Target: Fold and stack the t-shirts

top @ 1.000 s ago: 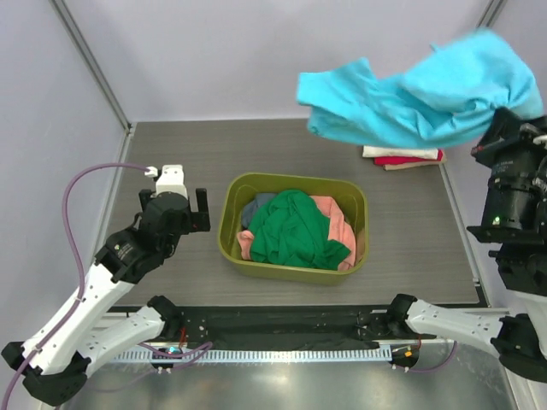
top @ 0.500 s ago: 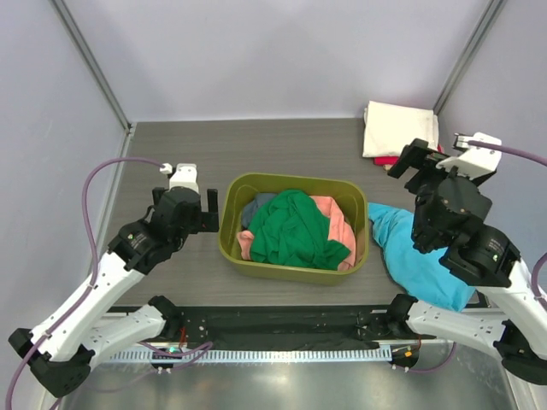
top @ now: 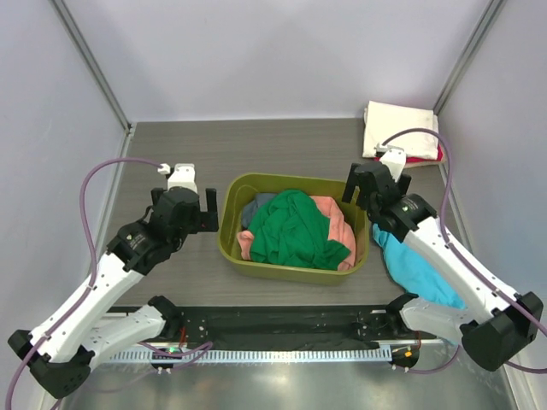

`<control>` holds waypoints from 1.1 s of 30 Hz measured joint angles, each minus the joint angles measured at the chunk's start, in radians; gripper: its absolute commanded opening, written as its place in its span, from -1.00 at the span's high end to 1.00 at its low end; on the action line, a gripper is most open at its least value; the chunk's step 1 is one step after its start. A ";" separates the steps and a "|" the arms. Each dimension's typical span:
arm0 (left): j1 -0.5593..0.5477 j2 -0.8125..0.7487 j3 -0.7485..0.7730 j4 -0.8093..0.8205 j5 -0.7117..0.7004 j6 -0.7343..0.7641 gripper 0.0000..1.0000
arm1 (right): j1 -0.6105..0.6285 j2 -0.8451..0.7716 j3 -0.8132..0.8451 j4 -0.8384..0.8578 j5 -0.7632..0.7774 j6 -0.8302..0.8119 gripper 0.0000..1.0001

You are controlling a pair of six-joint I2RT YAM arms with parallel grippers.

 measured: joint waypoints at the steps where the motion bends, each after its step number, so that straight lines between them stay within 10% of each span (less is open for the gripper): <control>1: 0.000 -0.005 0.000 0.000 0.000 0.000 -1.00 | -0.025 0.013 -0.014 -0.006 -0.044 0.014 -0.99; 4: 0.000 -0.018 0.000 0.000 -0.001 0.000 -1.00 | -0.059 0.043 -0.040 -0.009 -0.130 0.042 -0.73; 9: 0.001 -0.029 0.000 0.000 -0.003 0.000 -1.00 | -0.068 0.074 -0.108 0.005 -0.262 0.068 0.60; 12: 0.006 -0.036 0.000 0.001 -0.003 0.000 -1.00 | -0.082 0.077 -0.132 0.039 -0.338 0.069 0.97; 23: 0.023 -0.065 0.000 0.002 -0.005 0.000 -0.99 | -0.010 0.365 0.053 0.210 -0.431 0.110 0.97; 33: 0.051 -0.071 0.000 0.002 -0.026 -0.004 -0.99 | 0.034 1.096 0.924 0.191 -0.448 0.173 0.98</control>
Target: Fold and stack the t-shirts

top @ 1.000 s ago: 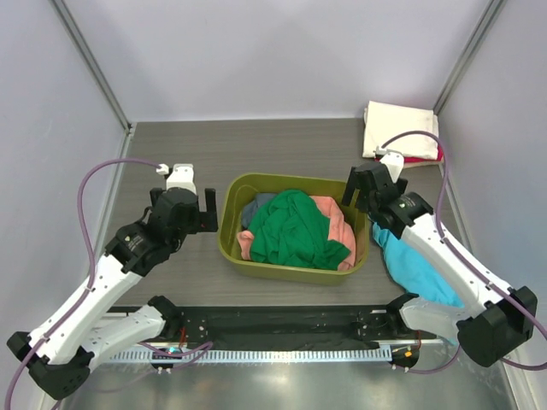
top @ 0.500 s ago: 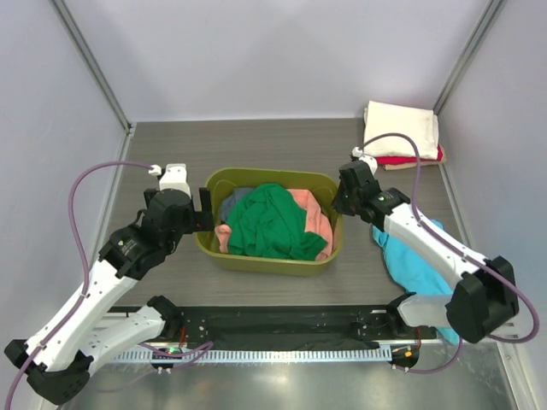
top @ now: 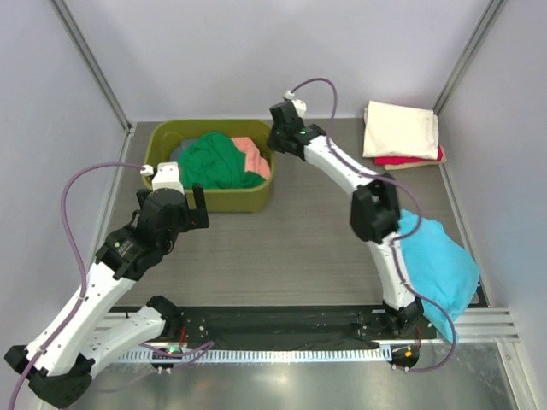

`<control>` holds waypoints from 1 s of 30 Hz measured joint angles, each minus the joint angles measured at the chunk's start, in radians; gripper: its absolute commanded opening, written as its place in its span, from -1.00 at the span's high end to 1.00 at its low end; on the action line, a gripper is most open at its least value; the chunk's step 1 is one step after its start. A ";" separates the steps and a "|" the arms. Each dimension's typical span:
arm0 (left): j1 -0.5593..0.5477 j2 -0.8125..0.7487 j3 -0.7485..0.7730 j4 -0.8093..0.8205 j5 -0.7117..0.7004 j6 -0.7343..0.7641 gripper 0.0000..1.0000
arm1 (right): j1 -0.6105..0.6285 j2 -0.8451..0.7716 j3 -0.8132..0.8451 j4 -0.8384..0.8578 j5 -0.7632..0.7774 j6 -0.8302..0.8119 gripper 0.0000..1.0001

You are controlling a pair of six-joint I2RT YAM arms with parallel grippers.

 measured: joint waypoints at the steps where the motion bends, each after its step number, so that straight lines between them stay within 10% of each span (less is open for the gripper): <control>1: 0.008 -0.002 0.000 0.000 -0.005 0.000 -0.99 | 0.002 0.097 0.136 -0.003 -0.005 0.018 0.98; 2: 0.016 -0.005 0.000 0.000 -0.006 0.000 -0.99 | 0.004 0.217 0.308 -0.006 -0.012 0.041 0.97; 5: 0.035 -0.014 0.000 0.000 -0.013 -0.002 -1.00 | 0.006 0.455 0.600 0.142 -0.043 0.129 -0.98; 10: 0.046 -0.014 0.000 0.000 -0.029 -0.004 -0.99 | -0.004 0.635 0.556 0.733 -0.280 0.320 -1.00; 15: 0.055 0.008 0.000 0.001 -0.030 -0.004 -0.99 | -0.029 0.507 0.268 0.953 -0.426 0.321 -0.99; 30: 0.065 0.402 0.149 0.072 0.165 -0.046 -1.00 | -0.208 -0.561 -0.517 0.613 -0.317 -0.088 -0.99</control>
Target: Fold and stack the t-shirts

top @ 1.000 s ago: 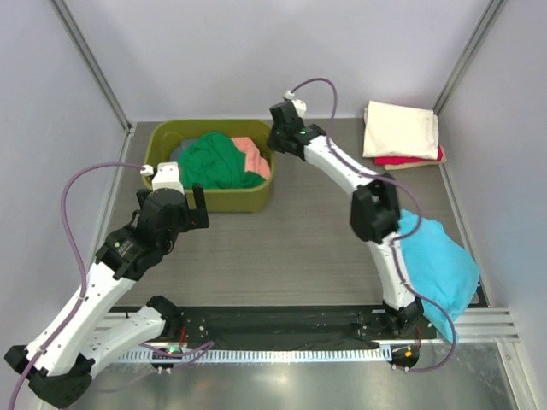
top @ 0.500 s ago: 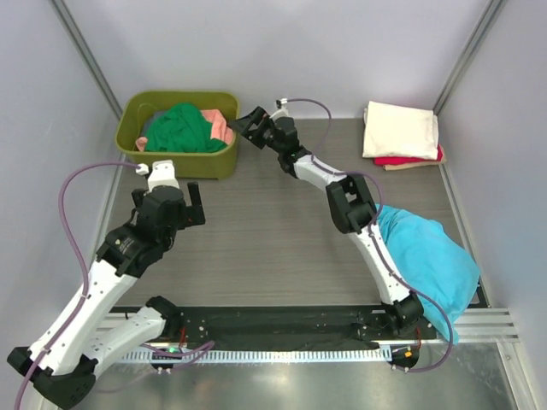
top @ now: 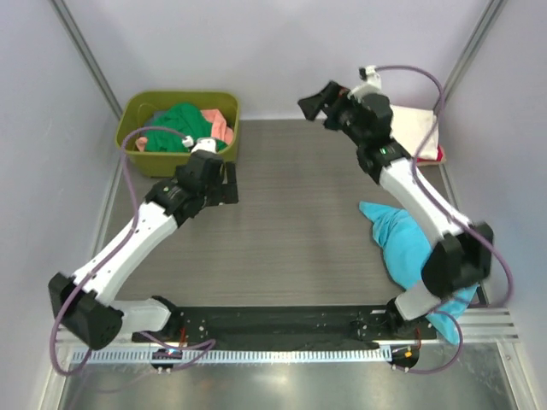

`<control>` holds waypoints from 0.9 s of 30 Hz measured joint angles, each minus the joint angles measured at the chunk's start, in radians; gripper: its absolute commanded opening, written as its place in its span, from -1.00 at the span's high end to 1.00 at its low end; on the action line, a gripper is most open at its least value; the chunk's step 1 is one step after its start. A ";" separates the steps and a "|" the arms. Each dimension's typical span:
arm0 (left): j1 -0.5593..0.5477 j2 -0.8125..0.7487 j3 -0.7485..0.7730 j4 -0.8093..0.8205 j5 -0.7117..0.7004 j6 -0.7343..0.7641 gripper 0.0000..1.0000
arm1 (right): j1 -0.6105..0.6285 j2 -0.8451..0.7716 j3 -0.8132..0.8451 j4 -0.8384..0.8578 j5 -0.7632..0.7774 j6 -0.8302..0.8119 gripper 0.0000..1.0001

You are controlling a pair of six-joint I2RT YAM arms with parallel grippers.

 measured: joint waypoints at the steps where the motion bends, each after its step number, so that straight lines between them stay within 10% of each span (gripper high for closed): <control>1: 0.000 0.062 0.044 0.015 0.008 -0.003 -1.00 | -0.005 -0.076 -0.055 -0.019 0.023 -0.016 -0.99; 15: 0.081 1.309 1.310 -0.021 0.091 0.054 -0.99 | -0.006 -0.734 -0.518 -0.424 0.261 -0.081 -0.99; 22: 0.224 1.277 1.238 -0.089 0.143 0.034 -1.00 | -0.014 -0.595 -0.557 -0.546 0.431 -0.067 -0.99; 27: 0.291 1.020 1.057 -0.140 0.154 0.006 -1.00 | -0.024 -0.141 -0.497 -0.548 0.506 -0.072 -0.99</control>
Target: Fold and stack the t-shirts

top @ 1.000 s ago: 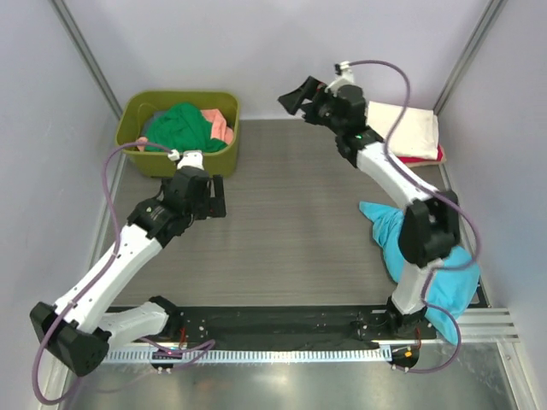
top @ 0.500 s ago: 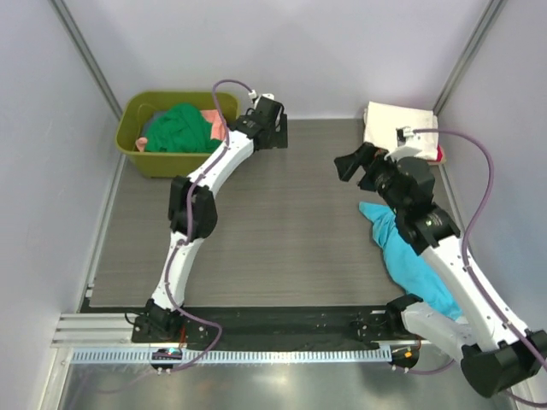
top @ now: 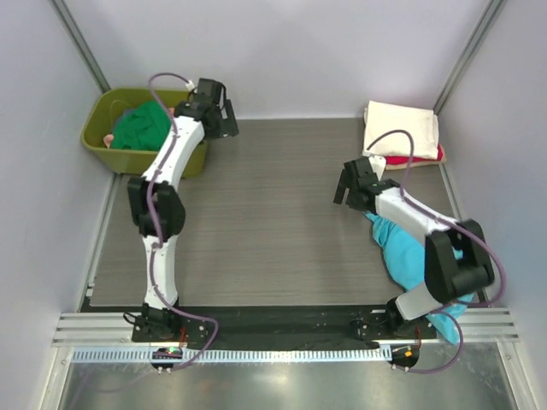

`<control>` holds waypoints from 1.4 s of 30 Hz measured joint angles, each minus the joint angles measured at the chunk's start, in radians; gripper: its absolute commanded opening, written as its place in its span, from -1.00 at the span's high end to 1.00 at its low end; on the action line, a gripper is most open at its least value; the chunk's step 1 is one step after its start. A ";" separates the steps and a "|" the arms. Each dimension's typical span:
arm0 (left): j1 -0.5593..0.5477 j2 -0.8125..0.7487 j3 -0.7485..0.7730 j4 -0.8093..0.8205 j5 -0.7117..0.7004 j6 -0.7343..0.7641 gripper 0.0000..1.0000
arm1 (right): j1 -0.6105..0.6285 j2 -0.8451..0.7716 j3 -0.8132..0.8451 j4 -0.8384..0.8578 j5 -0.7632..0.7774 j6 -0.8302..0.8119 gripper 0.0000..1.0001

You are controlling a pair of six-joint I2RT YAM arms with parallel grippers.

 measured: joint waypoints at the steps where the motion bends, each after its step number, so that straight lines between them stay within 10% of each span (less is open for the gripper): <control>1: -0.002 -0.063 -0.023 -0.017 0.003 -0.006 -1.00 | -0.002 0.051 0.013 -0.005 0.012 -0.003 -0.99; 11: -0.047 -0.943 -0.637 0.009 0.071 0.001 -1.00 | -0.003 0.284 0.127 -0.011 0.161 -0.024 -0.68; 19: -0.045 -1.247 -1.073 0.038 -0.014 0.053 -0.99 | -0.003 0.379 0.161 0.024 0.204 -0.013 0.97; 31: -0.021 -1.285 -1.139 0.112 -0.064 0.069 -1.00 | 0.107 0.367 0.168 0.035 0.112 0.029 0.96; 32: -0.021 -1.289 -1.143 0.115 -0.064 0.069 -1.00 | 0.122 0.361 0.168 0.034 0.104 0.033 0.61; 33: -0.020 -1.295 -1.147 0.117 -0.065 0.070 -1.00 | 0.145 0.348 0.167 0.034 0.091 0.037 -0.19; 34: -0.020 -1.300 -1.152 0.117 -0.066 0.069 -1.00 | 0.153 0.338 0.167 0.032 0.086 0.046 -0.41; 42: -0.020 -1.309 -1.157 0.124 -0.062 0.069 -0.99 | 0.100 0.159 0.112 0.004 0.117 0.026 -0.56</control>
